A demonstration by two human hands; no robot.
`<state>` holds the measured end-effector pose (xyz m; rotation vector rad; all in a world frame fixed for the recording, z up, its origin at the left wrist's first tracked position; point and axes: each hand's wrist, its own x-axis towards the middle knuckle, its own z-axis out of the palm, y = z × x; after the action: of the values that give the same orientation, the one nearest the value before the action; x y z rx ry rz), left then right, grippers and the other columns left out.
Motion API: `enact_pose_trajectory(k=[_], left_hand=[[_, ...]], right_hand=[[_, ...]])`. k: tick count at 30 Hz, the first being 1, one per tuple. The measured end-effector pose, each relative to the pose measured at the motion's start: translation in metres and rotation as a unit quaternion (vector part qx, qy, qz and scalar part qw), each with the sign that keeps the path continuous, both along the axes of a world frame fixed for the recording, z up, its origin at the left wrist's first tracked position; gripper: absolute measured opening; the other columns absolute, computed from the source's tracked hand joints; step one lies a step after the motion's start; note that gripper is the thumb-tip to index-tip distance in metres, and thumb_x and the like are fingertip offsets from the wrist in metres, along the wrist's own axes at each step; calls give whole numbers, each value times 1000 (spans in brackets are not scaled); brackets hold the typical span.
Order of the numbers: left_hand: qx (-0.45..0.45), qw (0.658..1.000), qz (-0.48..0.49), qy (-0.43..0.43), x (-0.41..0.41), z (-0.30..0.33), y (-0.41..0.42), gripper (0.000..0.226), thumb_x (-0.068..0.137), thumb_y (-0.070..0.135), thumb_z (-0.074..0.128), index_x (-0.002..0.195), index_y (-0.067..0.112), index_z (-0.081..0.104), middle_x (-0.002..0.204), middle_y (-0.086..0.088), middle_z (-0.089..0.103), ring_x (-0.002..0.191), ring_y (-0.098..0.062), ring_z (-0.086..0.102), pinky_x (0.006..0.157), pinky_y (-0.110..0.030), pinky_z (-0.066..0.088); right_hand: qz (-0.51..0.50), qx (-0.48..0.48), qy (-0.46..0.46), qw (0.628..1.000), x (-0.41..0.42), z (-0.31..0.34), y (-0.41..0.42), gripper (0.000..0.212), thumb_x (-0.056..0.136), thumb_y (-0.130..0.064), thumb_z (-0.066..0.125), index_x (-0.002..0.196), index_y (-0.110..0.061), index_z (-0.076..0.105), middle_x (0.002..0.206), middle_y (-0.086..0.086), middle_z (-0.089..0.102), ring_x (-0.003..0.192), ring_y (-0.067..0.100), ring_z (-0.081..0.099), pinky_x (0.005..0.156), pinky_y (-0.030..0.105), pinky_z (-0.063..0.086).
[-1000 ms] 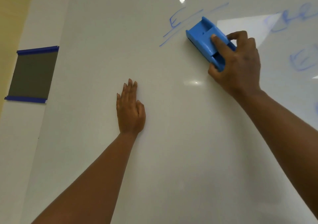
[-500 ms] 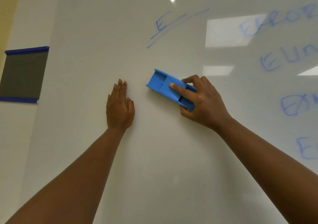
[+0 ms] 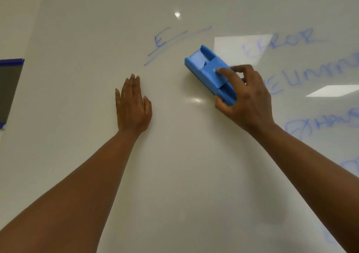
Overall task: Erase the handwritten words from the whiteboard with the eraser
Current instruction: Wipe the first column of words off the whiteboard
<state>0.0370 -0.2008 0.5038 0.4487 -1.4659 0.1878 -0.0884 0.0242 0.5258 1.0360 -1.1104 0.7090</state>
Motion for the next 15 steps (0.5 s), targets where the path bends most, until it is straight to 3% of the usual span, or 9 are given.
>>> enact_pose_trajectory(k=[7,15], left_hand=[[-8,1000,-26,4,-12,-2,-8,63,88,25,23,148,7,16,157,-8,11,145,-20,7,118,-39,-2],[-12,999,-32,5,-12,-3,-11,60,91,21,28,148,8,15,157,-7,11,145,-19,6,118,-38,-3]], right_hand=[[-32,-48,-33,998,-6,39,-13,44,76,-23,61,119,-17,56,120,13,51,90,31,50,63,29,35],[-51,-82,-31,995,-4,66,-29,44,83,-23,57,126,-17,52,130,14,46,98,35,48,72,35,40]])
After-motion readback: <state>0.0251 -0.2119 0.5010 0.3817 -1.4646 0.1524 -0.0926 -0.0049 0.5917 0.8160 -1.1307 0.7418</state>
